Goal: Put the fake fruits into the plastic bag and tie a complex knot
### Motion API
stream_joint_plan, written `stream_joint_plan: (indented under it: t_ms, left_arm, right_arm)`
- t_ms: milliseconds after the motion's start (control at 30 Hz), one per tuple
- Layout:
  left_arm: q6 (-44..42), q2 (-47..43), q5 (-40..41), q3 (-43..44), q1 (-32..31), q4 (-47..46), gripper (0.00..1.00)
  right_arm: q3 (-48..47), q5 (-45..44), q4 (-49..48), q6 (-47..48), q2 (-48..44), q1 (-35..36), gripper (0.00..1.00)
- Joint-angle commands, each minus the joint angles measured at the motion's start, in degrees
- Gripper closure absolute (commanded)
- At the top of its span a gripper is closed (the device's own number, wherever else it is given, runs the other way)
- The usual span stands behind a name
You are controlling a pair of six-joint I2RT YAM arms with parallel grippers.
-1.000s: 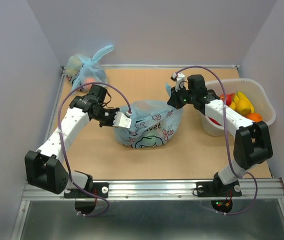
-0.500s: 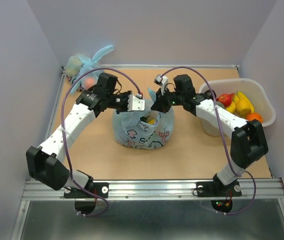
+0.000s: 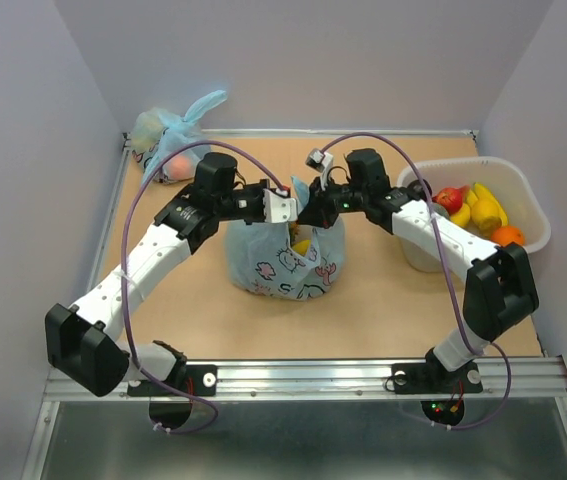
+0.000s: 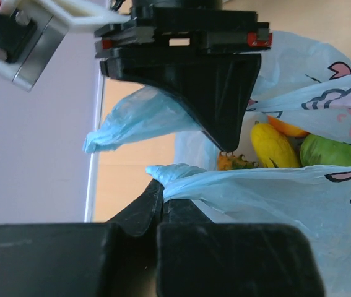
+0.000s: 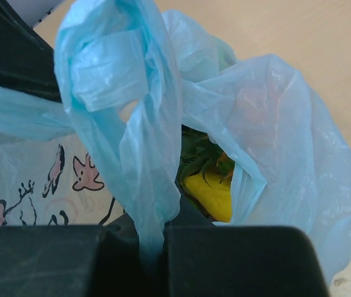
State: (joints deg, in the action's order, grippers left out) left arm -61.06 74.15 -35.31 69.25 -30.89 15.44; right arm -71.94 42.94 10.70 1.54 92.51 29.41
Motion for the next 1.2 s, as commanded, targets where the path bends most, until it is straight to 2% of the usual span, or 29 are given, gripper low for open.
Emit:
stream_joint_plan:
  t_ms: [0,133,233,333,400,567,800,933,1033,1067,1133,1167]
  left_arm:
    - [8.0,-1.5,3.8,1.1,2.1,-3.0,1.00]
    - [14.1,-4.1,5.4,-0.1,8.6,1.2,1.00]
    - [18.6,-4.2,11.5,-3.3,11.6,2.8,1.00]
    - [21.7,0.0,17.1,-5.3,14.5,3.3,1.00]
    - [27.7,6.0,19.7,-3.4,16.6,4.9,1.00]
    - [37.8,22.7,19.2,7.9,20.8,12.4,1.00]
    - [48.7,38.8,15.7,21.8,24.1,21.2,1.00]
    - [49.3,41.2,12.1,23.7,24.3,24.0,1.00]
    - [47.4,37.9,5.4,22.5,24.5,22.2,1.00]
    - [45.4,35.0,0.6,21.3,24.9,20.9,0.96]
    - [44.5,31.7,-3.4,20.2,25.6,19.7,0.81]
    - [44.9,28.5,-6.6,19.5,26.8,18.5,0.64]
  right_arm:
    - [0.0,-5.2,-1.8,-1.5,-2.2,-0.3,1.00]
    - [3.0,-7.1,-1.7,-3.1,-6.5,-3.6,1.00]
    - [6.4,-6.7,-1.6,-1.0,-10.0,-5.2,1.00]
    - [10.1,-6.1,-1.1,3.5,-13.1,-5.6,1.00]
    - [12.2,-5.7,-0.6,5.6,-14.9,-5.7,1.00]
    - [15.9,-5.7,-0.1,16.2,-18.3,-5.6,1.00]
    - [21.8,-3.5,2.5,36.7,-23.6,-4.4,1.00]
    - [22.5,-4.0,3.5,43.7,-22.0,-2.6,1.00]
    - [21.2,-4.1,3.6,44.3,-19.3,-2.1,1.00]
    - [20.5,-4.0,3.6,44.3,-18.8,-2.0,0.99]
    - [19.7,-3.5,3.6,43.6,-17.6,-1.9,1.00]
    - [19.4,-3.3,3.6,42.2,-17.5,-1.7,0.99]
